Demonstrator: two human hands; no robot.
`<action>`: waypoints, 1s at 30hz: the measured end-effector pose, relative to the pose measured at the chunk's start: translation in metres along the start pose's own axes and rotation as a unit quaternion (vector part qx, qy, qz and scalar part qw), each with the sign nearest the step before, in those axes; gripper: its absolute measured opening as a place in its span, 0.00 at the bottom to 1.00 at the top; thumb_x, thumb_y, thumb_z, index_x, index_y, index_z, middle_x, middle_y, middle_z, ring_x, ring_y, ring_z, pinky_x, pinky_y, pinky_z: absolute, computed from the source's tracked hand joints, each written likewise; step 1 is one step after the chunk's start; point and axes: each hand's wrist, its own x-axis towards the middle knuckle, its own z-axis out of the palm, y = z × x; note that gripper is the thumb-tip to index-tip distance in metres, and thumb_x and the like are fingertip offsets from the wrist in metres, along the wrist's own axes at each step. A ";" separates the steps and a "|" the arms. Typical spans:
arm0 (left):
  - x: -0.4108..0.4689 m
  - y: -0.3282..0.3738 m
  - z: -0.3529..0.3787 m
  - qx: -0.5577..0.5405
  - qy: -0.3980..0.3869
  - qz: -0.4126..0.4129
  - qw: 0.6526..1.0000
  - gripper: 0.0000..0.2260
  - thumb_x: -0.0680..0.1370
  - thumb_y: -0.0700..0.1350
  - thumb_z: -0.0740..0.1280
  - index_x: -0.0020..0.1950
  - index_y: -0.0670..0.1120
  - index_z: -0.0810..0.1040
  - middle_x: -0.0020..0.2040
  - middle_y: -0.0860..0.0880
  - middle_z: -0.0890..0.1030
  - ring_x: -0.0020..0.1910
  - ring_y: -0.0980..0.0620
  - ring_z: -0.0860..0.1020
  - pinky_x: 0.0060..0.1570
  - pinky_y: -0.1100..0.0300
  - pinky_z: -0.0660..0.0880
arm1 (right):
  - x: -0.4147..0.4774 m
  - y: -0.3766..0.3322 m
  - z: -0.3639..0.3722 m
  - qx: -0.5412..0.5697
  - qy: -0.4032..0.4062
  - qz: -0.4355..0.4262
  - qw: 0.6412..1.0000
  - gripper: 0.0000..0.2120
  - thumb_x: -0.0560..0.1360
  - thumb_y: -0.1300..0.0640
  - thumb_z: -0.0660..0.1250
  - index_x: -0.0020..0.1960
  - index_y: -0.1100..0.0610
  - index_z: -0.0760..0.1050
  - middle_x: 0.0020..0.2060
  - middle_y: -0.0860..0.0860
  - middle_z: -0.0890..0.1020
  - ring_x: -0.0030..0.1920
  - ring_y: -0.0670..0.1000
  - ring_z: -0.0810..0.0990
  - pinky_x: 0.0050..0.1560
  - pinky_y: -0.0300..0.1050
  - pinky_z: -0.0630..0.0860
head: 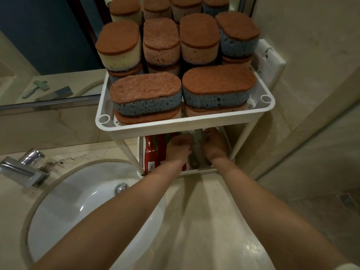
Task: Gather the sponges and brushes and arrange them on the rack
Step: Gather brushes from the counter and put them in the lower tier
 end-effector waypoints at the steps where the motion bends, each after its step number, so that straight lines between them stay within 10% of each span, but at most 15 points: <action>1: -0.001 -0.002 -0.002 -0.024 -0.001 -0.010 1.000 0.09 0.78 0.35 0.63 0.49 0.47 0.79 0.54 0.47 0.81 0.55 0.47 0.78 0.60 0.50 0.76 | 0.000 0.002 0.001 -0.023 -0.007 0.008 1.000 0.04 0.78 0.59 0.63 0.52 0.54 0.73 0.54 0.53 0.80 0.55 0.54 0.78 0.51 0.41 0.68; 5: -0.002 -0.005 -0.009 -0.099 0.000 -0.022 0.995 0.11 0.79 0.34 0.61 0.46 0.48 0.79 0.52 0.44 0.81 0.52 0.46 0.80 0.54 0.54 0.79 | -0.002 0.002 0.005 -0.053 -0.003 0.020 0.998 0.12 0.79 0.57 0.61 0.38 0.46 0.68 0.53 0.53 0.82 0.55 0.55 0.79 0.52 0.42 0.68; 21: -0.061 -0.024 -0.049 -0.157 0.031 0.014 0.987 0.14 0.81 0.32 0.51 0.49 0.45 0.75 0.44 0.46 0.80 0.26 0.53 0.79 0.27 0.61 0.76 | -0.092 -0.012 0.014 0.116 0.039 -0.081 0.989 0.08 0.76 0.63 0.64 0.48 0.51 0.77 0.43 0.46 0.80 0.46 0.49 0.78 0.49 0.43 0.75; 30: -0.116 -0.075 -0.141 -0.165 0.118 0.065 0.977 0.15 0.76 0.29 0.52 0.51 0.44 0.74 0.51 0.48 0.77 0.38 0.50 0.82 0.38 0.58 0.78 | -0.167 -0.037 0.086 0.123 -0.084 -0.102 0.984 0.11 0.74 0.63 0.63 0.46 0.47 0.77 0.38 0.42 0.80 0.37 0.43 0.78 0.39 0.38 0.74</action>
